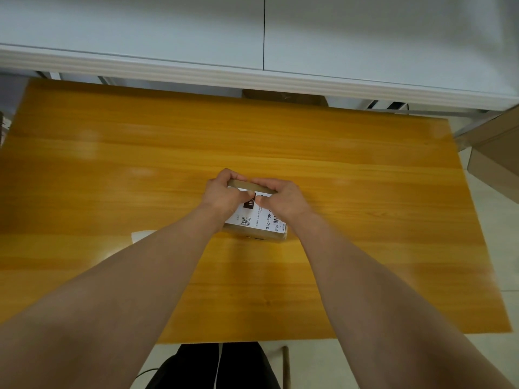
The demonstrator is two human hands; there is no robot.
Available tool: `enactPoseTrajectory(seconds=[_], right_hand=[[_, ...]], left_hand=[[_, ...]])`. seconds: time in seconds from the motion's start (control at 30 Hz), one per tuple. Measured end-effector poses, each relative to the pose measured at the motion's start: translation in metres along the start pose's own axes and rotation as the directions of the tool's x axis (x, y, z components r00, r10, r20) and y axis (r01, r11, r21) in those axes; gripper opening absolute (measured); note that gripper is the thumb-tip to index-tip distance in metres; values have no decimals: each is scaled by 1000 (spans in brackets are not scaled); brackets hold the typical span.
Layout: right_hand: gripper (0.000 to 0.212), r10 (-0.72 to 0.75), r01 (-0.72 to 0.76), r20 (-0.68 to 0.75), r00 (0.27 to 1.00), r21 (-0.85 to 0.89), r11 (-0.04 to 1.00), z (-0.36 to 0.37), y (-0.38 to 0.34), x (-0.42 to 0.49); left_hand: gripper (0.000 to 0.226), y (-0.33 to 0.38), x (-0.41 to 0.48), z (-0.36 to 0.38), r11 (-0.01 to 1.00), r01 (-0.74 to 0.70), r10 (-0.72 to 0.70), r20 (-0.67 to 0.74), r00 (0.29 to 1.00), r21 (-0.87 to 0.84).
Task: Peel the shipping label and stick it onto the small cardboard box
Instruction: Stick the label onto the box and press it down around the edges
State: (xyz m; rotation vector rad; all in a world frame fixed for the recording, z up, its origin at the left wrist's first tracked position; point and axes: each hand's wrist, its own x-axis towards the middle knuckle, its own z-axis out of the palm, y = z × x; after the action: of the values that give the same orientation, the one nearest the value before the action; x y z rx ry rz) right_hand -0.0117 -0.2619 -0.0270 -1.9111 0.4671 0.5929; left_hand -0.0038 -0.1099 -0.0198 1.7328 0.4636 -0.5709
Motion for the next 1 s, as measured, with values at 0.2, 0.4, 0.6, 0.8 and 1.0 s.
enactPoseTrajectory(seconds=[0.2, 0.4, 0.6, 0.8, 1.0], right_hand=[[33, 18, -15, -60, 998, 58, 998, -1, -2, 0], [28, 38, -37, -121, 992, 12, 999, 6, -2, 4], [41, -97, 103, -124, 988, 43, 994, -12, 1, -4], [68, -42, 37, 116, 992, 41, 998, -25, 2, -20], [75, -70, 64, 151, 986, 42, 997, -19, 2, -24]], left_hand=[[25, -1, -3, 1, 999, -16, 15, -8, 1000, -44], [24, 1, -5, 1, 999, -16, 15, -20, 1000, -46], [20, 11, -5, 1, 989, 31, -19, -79, 997, 144], [57, 21, -17, 0, 799, -22, 57, -39, 998, 601], [89, 25, -29, -2, 836, -44, -6, 89, 996, 548]])
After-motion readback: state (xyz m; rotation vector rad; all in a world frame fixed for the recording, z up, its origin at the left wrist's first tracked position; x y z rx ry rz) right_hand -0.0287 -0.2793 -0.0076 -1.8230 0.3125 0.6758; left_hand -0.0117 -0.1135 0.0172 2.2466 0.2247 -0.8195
